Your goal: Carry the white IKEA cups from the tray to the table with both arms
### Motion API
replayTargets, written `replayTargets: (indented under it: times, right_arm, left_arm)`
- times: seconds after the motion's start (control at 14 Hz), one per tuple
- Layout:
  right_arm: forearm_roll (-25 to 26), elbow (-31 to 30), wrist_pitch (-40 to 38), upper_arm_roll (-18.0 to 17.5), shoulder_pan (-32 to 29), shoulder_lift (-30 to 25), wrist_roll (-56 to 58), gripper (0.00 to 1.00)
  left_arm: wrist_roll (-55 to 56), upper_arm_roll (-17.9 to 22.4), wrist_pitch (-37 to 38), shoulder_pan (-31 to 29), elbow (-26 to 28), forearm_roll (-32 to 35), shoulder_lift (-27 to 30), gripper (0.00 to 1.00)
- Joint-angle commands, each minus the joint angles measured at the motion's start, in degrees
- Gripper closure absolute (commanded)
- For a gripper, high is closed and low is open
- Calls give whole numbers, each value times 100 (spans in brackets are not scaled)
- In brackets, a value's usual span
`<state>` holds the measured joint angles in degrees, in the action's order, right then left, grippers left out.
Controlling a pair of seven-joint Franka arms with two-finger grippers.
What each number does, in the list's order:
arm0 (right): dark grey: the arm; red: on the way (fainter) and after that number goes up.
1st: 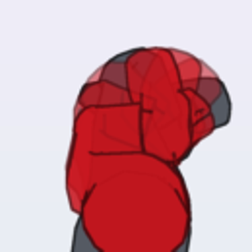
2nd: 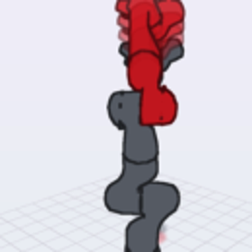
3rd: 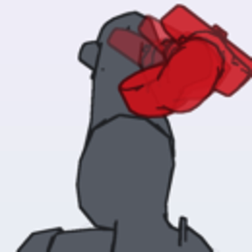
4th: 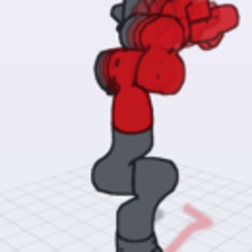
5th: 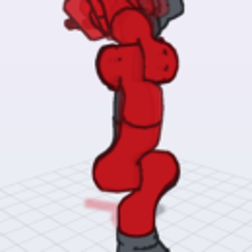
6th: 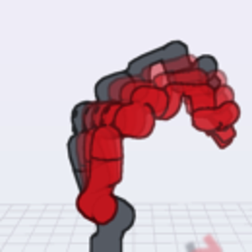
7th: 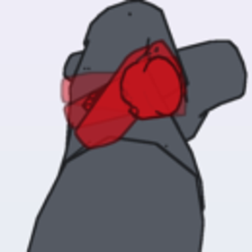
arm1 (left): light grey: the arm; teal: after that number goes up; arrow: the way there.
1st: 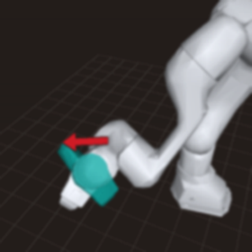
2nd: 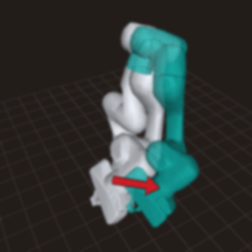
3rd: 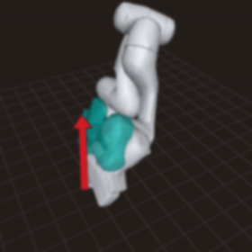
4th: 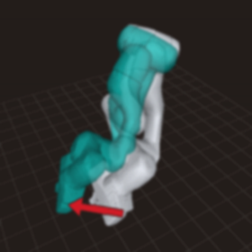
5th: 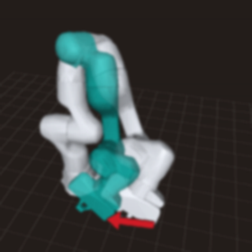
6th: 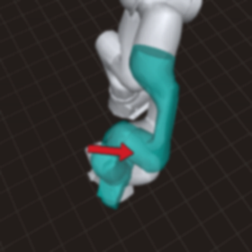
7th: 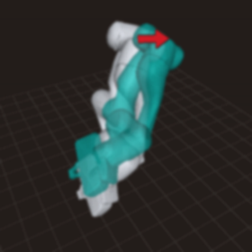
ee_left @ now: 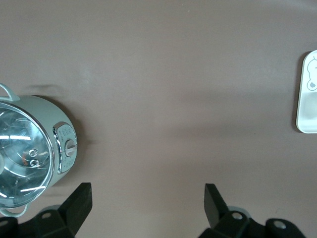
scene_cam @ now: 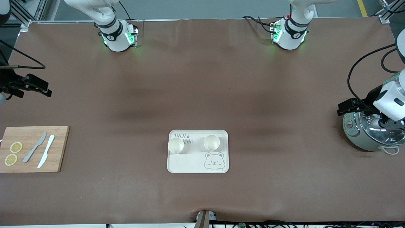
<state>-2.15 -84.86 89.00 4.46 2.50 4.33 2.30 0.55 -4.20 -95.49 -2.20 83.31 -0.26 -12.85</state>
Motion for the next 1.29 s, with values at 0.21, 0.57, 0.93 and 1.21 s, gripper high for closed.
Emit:
replayTargets:
  times: [0.21,0.57,0.93,1.21]
  right_arm:
    - [75,-101,-6,2,31,-116,16,0]
    - [75,-49,-6,2,14,-81,24,0]
    - [22,-40,-6,2,-13,129,173,0]
    - [-13,-40,186,-6,171,384,130,0]
  left_arm:
    - [94,-28,22,79,-95,35,-42,0]
    - [646,-353,-277,349,-121,-493,-471,0]
    - [2297,-345,-1513,1545,-622,-475,-1534,0]
    - [2432,-274,-2121,2056,-728,-300,-2141,0]
